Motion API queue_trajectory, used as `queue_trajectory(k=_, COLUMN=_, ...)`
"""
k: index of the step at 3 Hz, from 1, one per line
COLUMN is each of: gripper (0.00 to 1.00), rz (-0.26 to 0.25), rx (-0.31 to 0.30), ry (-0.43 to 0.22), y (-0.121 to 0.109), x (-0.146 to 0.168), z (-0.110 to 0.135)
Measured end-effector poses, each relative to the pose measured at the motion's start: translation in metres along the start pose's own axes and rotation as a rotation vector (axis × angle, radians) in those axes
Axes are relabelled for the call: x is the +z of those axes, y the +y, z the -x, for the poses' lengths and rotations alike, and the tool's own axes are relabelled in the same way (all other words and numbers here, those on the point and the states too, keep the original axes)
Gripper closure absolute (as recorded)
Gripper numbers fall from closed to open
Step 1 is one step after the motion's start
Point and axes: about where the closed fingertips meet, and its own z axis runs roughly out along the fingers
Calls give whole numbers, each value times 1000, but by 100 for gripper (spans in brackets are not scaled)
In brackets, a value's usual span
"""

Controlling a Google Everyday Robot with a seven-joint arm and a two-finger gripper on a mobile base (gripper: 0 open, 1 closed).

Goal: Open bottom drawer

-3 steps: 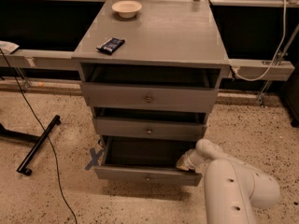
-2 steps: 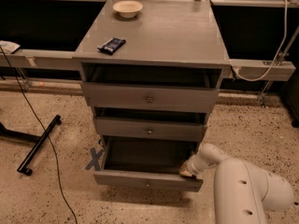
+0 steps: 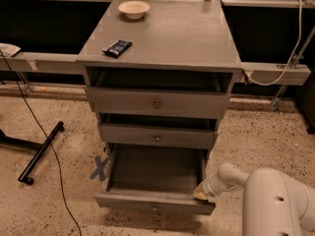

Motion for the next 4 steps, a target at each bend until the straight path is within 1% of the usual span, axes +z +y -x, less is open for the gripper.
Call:
queue_trajectory(k=1, gripper=100, rz=20, rx=28, ry=-1, y=18, x=-1, z=-7)
queue_trajectory(k=2, gripper=100, rz=33, rx=24, ry=-14, y=25, x=-1, z=-2)
queue_trajectory(k=3, gripper=100, rz=24, rx=2, ry=-59, y=22, x=-3, z=14)
queue_trajectory(k=4, gripper=100, rz=-20, rx=-27, ry=-128, y=14, x=-18, z=33)
